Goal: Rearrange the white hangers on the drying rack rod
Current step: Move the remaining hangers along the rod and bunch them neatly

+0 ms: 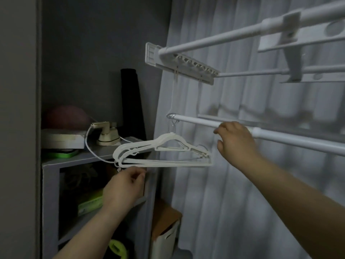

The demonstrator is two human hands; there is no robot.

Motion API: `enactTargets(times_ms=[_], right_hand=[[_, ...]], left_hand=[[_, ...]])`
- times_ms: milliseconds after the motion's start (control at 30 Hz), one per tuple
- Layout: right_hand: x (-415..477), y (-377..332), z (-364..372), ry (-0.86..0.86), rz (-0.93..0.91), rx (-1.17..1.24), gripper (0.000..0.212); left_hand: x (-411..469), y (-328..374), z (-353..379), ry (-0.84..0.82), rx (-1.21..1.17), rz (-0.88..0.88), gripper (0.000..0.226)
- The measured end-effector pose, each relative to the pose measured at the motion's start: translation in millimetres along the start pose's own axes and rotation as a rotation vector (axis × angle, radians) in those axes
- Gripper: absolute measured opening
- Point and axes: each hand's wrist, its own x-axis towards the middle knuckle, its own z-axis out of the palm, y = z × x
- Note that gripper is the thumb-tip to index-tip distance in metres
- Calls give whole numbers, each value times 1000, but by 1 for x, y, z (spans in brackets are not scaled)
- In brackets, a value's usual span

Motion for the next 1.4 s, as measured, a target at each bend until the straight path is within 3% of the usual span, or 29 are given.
enactTargets(times_ms=[133, 233, 400, 600, 833, 1033, 1267, 1400], right_hand=[[49, -6, 34, 9, -1, -128, 38], [74, -3, 53, -42, 101, -191, 39], [100, 0, 81, -61, 135, -234, 27], [109, 1, 99, -16, 104, -302, 26], [116, -7, 92, -53, 166, -178, 33], [113, -18, 86, -41, 201, -150, 37], [110, -24, 86, 6, 177, -128, 49], [108, -22, 83, -86, 207, -218, 47]], left_hand=[[41, -18, 24, 17, 67, 109, 19], [79, -25, 36, 40, 100, 175, 21], [129, -41, 58, 85, 192, 337, 30], [169, -68, 81, -24, 371, 398, 45], [190, -77, 87, -90, 566, 479, 33], [180, -70, 91, -278, 343, 524, 16], [137, -33, 105, -456, 108, 605, 22], [121, -10, 102, -530, 34, 654, 34]])
